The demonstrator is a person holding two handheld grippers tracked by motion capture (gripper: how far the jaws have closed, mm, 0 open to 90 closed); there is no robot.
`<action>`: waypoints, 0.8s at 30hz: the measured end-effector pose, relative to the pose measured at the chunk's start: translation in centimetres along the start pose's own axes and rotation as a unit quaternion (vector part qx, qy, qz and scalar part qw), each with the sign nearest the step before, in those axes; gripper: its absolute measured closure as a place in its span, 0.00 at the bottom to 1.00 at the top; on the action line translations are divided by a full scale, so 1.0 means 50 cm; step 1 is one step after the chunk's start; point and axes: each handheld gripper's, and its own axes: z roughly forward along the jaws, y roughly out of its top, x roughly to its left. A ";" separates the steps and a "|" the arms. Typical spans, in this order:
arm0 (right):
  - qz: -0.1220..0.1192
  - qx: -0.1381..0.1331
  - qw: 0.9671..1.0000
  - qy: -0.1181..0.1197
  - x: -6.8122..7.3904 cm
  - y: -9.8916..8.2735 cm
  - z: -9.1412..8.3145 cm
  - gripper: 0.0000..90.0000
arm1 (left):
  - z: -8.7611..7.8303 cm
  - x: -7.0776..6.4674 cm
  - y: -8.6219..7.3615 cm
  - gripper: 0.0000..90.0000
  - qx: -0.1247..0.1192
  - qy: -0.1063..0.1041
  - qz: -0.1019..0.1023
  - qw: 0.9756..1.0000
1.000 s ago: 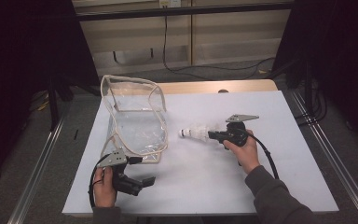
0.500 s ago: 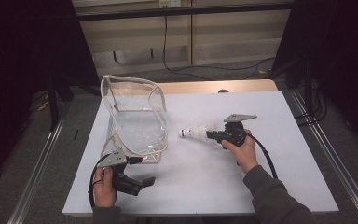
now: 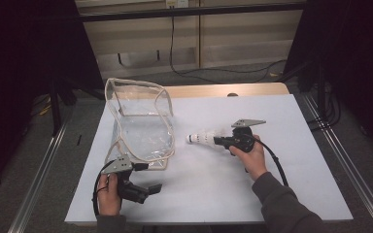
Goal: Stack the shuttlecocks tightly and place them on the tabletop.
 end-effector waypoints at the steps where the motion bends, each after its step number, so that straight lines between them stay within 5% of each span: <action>1: 0.001 0.001 1.000 0.000 0.000 -0.001 0.001 0.99 | 0.000 0.000 0.000 0.03 0.000 0.000 0.000 1.000; 24: 0.009 -0.010 1.000 0.013 0.000 0.000 0.004 0.99 | 0.000 0.000 0.000 0.03 0.000 0.001 0.000 1.000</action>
